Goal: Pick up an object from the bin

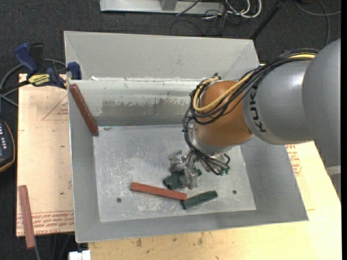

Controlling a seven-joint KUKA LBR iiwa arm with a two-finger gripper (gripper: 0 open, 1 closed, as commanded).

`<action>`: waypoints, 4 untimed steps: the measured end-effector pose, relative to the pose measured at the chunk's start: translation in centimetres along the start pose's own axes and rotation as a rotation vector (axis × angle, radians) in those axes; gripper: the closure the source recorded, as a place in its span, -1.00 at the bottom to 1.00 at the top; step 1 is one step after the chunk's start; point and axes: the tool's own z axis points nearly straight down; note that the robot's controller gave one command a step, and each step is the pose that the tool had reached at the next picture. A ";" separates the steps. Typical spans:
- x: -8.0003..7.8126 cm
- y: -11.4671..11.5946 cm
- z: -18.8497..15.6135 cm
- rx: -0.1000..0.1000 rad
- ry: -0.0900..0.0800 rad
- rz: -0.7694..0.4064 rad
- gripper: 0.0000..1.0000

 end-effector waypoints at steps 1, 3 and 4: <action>-0.1 3.0 -12.1 0.000 0.008 0.017 1.00; 3.9 5.1 -0.8 -0.007 0.025 -0.134 -1.00; 2.4 -1.9 0.4 -0.001 0.018 -0.134 -1.00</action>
Offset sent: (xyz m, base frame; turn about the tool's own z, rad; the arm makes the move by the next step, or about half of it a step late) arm -0.0151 0.0257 0.1165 0.0197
